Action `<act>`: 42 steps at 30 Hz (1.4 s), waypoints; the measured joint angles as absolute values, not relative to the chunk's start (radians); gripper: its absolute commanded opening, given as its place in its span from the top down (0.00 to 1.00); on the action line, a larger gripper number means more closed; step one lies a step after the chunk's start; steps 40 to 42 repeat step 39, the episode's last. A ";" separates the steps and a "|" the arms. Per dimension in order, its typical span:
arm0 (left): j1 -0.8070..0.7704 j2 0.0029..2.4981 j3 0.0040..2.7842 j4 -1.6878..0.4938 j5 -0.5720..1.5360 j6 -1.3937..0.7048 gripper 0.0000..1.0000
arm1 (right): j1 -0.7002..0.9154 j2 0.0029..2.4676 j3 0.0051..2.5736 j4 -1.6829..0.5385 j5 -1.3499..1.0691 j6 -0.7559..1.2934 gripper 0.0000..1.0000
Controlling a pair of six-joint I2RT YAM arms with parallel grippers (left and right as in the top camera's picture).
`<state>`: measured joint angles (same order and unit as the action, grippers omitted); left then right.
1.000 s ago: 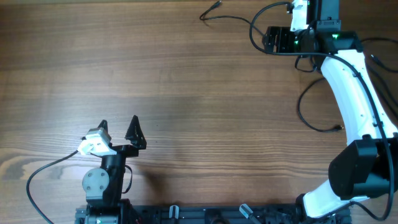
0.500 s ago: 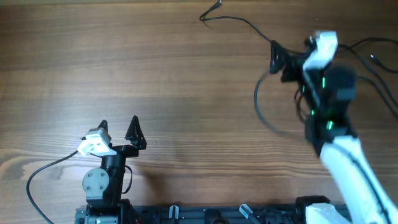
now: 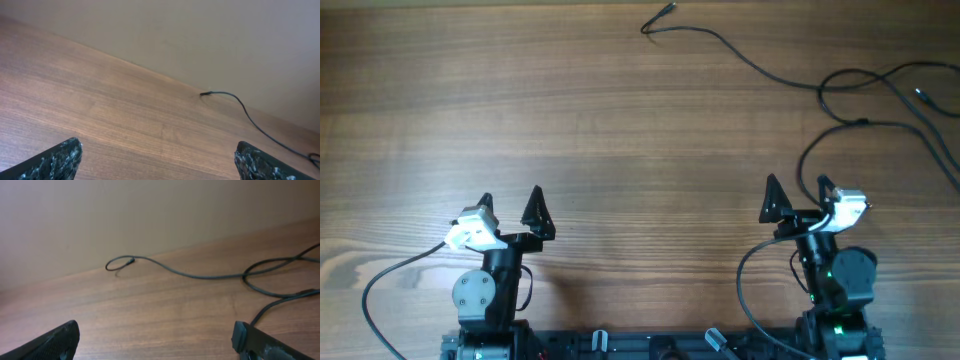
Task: Untangle cables
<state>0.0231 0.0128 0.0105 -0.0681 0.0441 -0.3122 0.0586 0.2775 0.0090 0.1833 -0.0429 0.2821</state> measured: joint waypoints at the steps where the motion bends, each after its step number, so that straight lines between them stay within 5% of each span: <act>1: 0.023 0.014 0.011 -0.070 0.044 -0.312 0.00 | 0.058 0.158 0.007 0.091 -0.039 0.284 0.00; 4: 0.023 0.014 0.011 -0.072 0.044 -0.312 0.00 | 0.058 0.021 0.006 0.003 -0.036 0.282 0.00; 42: 0.023 0.014 0.011 -0.072 0.044 -0.312 0.00 | 0.058 0.020 0.006 0.003 -0.036 0.282 0.00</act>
